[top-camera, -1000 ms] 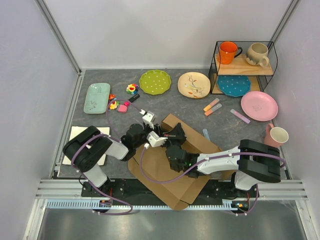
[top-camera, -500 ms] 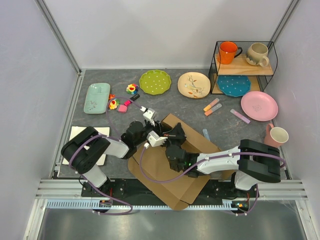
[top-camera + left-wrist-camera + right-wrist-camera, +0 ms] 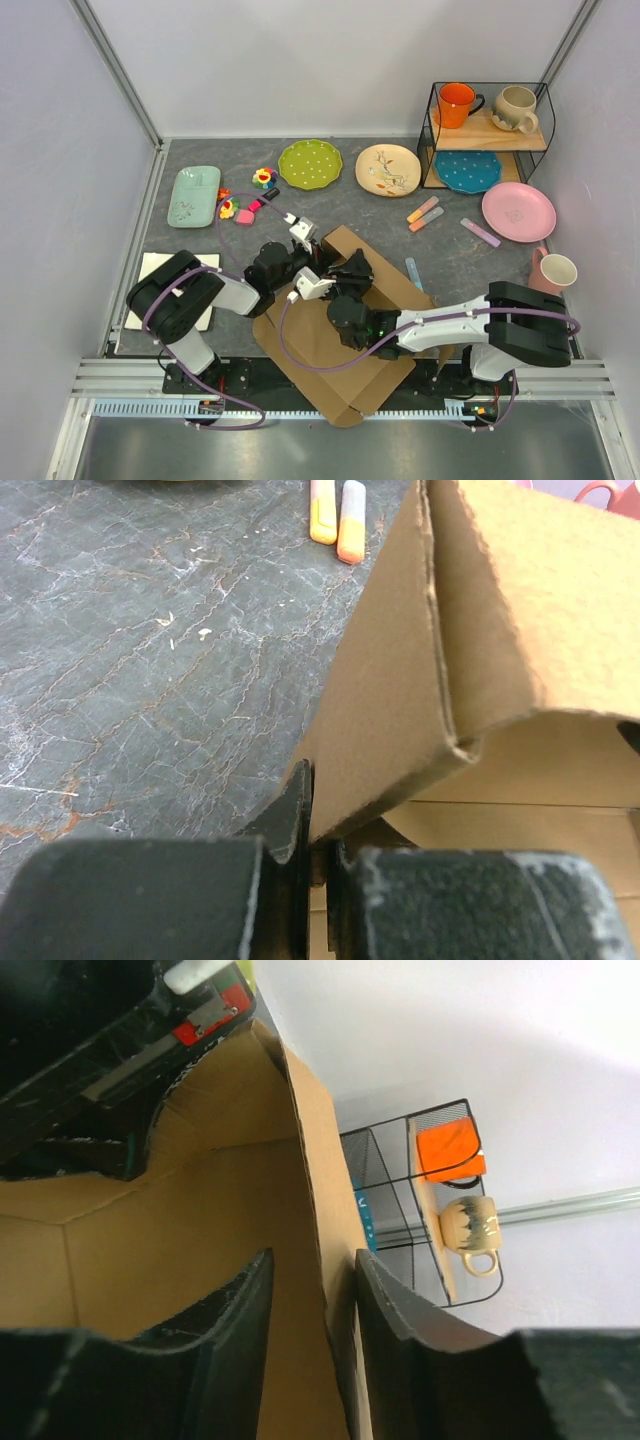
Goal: Fold the paper box
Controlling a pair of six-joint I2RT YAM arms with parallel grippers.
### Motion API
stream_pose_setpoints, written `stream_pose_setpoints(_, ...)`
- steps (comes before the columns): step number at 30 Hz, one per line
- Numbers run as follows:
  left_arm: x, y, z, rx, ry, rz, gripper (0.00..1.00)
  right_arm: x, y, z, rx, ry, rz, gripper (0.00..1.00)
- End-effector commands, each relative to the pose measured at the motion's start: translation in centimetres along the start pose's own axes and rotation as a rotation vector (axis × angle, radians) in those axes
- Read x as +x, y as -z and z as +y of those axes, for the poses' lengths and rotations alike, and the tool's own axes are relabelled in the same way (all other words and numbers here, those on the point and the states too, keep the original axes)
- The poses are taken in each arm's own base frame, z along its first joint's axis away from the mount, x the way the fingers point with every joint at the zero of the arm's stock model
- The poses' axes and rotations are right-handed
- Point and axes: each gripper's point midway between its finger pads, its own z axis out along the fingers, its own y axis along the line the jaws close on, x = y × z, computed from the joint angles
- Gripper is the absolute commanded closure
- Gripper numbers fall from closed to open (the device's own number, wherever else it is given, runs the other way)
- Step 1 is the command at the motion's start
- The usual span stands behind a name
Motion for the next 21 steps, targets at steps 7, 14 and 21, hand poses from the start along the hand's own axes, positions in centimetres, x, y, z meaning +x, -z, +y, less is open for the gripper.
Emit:
stream_pose_setpoints(7, -3.4, -0.2, 0.5, -0.060, -0.039, -0.074, 0.98, -2.2, 2.3, -3.8, -0.022, -0.309, -0.040, 0.28)
stream_pose_setpoints(14, -4.5, 0.2, 1.2, -0.135, -0.079, -0.065, 0.98, -3.0, 2.8, -5.1, -0.068, -0.472, -0.092, 0.13)
stream_pose_setpoints(21, -5.8, 0.9, 2.8, -0.253, -0.107, -0.056, 0.98, -5.1, 3.7, -7.7, -0.126, -0.748, -0.173, 0.03)
